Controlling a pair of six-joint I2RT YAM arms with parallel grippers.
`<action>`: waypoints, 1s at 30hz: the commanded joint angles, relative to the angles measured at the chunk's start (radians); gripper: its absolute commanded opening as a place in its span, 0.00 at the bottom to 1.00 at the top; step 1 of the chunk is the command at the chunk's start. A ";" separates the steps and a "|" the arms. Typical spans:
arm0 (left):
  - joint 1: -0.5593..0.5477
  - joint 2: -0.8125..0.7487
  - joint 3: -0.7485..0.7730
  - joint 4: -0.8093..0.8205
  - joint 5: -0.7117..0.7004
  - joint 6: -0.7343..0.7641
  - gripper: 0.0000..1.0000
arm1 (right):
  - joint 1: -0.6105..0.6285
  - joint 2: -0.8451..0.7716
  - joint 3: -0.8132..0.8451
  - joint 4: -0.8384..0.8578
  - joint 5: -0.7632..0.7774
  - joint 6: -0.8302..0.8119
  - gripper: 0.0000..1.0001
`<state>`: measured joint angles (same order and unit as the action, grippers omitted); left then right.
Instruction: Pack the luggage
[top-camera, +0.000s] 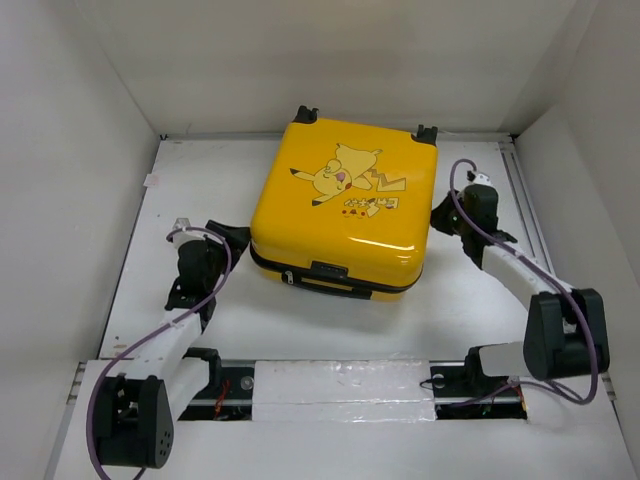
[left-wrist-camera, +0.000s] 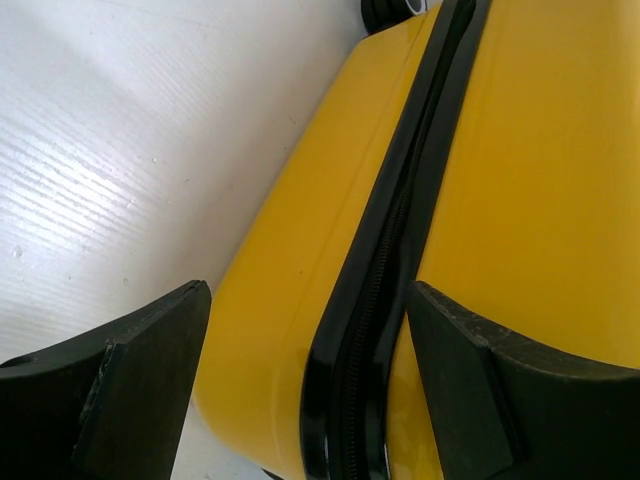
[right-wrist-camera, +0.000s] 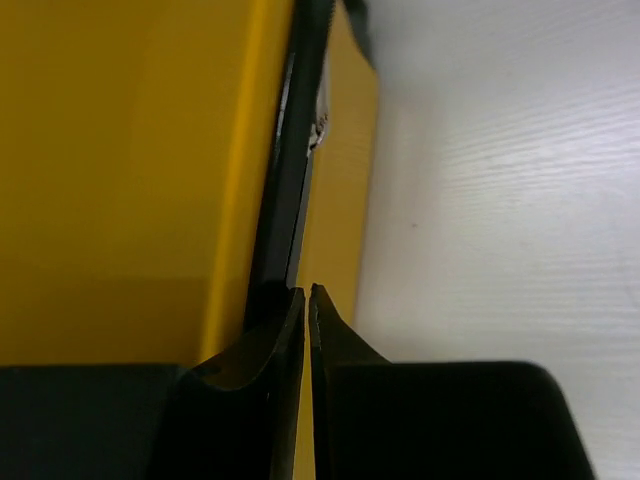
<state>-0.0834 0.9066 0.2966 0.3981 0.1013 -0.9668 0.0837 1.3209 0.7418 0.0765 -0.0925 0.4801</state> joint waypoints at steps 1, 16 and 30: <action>-0.021 -0.018 -0.054 0.053 0.080 0.007 0.74 | 0.066 0.088 0.112 0.106 -0.137 -0.003 0.12; -0.550 -0.117 -0.039 -0.100 -0.325 -0.081 0.72 | 0.104 0.440 0.632 -0.027 -0.338 -0.084 0.14; -1.162 -0.161 0.139 -0.390 -0.866 -0.288 0.71 | -0.019 0.094 0.610 -0.132 -0.273 -0.146 0.49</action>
<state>-1.1416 0.7406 0.3214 0.0525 -0.7486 -1.2255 0.0322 1.6173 1.3754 -0.0898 -0.2623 0.3164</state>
